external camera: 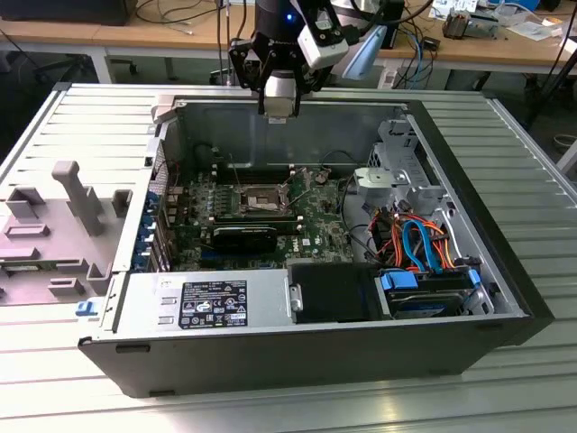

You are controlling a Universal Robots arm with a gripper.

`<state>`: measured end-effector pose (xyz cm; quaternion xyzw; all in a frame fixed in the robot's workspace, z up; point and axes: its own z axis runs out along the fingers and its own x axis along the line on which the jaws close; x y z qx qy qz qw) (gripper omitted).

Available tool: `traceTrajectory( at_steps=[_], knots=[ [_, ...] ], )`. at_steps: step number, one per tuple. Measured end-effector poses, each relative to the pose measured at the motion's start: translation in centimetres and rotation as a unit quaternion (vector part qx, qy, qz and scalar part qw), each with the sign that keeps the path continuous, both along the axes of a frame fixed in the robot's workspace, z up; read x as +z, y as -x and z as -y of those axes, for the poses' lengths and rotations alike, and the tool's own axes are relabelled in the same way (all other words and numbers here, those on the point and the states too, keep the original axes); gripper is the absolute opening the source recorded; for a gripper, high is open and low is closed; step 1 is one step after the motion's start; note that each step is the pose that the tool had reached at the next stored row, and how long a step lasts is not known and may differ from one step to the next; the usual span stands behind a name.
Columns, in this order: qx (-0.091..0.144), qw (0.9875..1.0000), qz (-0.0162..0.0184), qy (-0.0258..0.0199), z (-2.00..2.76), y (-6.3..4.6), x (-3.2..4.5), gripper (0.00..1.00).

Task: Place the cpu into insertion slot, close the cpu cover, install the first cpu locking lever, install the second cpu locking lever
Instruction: 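Place the cpu into insertion slot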

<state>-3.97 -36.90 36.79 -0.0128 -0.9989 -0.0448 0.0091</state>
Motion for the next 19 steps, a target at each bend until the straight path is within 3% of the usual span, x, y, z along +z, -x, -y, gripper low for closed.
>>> traceTrajectory(
  at_steps=[19],
  knots=[
    [0.0,1.0,0.0,0.0,0.33,0.0,-0.19,0.54]
  ],
)
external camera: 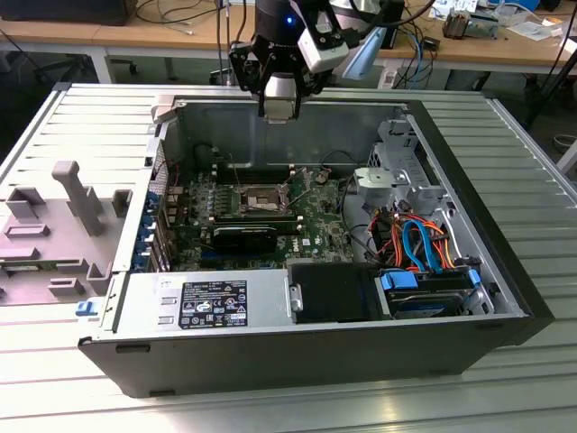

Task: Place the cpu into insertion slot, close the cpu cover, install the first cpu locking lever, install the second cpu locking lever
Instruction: 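Place the cpu into insertion slot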

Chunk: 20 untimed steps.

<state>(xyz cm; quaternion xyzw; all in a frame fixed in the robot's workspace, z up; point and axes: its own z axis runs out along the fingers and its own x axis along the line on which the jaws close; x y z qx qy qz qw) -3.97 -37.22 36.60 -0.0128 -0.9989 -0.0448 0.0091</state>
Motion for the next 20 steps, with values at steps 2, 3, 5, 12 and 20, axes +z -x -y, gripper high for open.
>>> traceTrajectory(
  at_steps=[2,3,5,12,20],
  knots=[
    [0.0,1.0,0.0,0.0,0.02,0.0,-0.02,0.54],
    [0.0,1.0,0.0,-0.0001,0.03,0.0,-0.03,0.54],
    [0.0,1.0,0.0,0.0,0.06,0.0,-0.03,0.54],
    [0.0,1.0,0.0,0.0,0.2,0.0,-0.09,0.54],
    [0.0,1.0,0.0,0.0,0.44,0.0,-0.22,0.54]
  ],
)
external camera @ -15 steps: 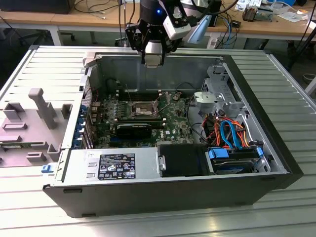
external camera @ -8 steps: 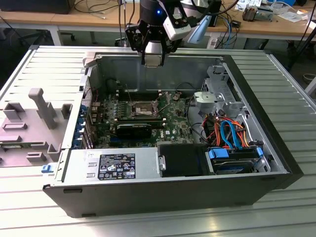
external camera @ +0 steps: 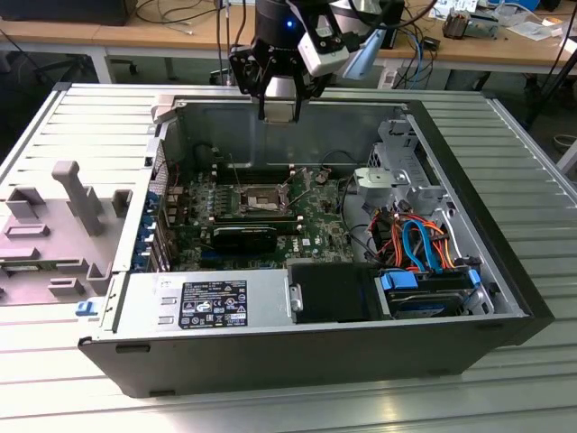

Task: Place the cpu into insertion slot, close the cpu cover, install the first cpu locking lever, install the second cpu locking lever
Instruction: 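Place the cpu into insertion slot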

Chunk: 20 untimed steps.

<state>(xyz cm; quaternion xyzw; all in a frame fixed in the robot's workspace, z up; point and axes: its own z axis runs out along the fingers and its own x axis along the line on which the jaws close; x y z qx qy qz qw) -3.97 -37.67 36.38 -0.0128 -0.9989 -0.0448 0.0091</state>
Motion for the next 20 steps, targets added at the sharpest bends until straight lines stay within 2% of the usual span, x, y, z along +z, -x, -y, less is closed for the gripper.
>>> traceTrajectory(
  at_steps=[7,14,16,20],
  knots=[
    [0.0,1.0,0.0,0.0,0.29,0.0,-0.15,0.54],
    [0.0,1.0,0.0,0.0,0.39,0.0,-0.2,0.54],
    [0.0,1.0,0.0,0.0,0.57,0.0,-0.54,0.54],
    [0.0,1.0,0.0,0.0,0.59,0.0,-0.59,0.54]
  ],
)
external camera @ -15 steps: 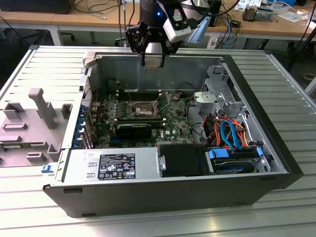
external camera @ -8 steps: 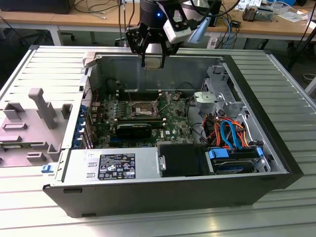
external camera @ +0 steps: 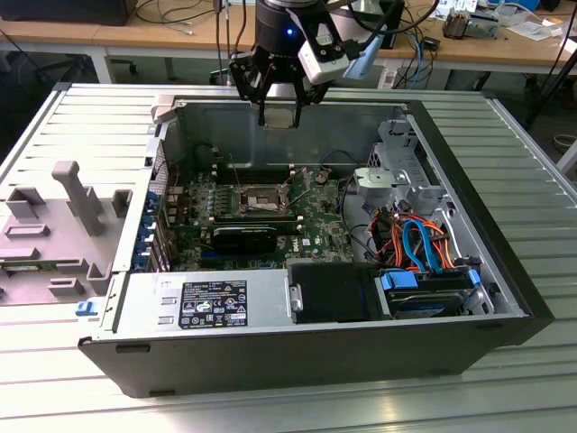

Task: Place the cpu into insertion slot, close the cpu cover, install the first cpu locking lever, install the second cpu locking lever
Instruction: 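Place the cpu into insertion slot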

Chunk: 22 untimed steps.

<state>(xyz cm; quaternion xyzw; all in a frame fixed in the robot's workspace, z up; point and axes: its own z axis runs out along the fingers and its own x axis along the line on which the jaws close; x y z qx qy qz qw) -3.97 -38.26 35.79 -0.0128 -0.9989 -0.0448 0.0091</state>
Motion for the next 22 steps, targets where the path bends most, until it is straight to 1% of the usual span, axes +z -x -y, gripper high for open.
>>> traceTrajectory(
  at_steps=[2,15,17,22],
  knots=[
    [0.0,1.0,0.0,0.0,0.07,0.0,-0.29,0.54],
    [0.0,1.0,0.0,0.0003,0.1,0.0,-0.55,0.54],
    [0.0,1.0,0.0,0.0003,0.1,0.0,-0.7,0.54],
    [0.0,1.0,0.0,0.0003,0.11,0.0,-0.82,0.54]
  ],
)
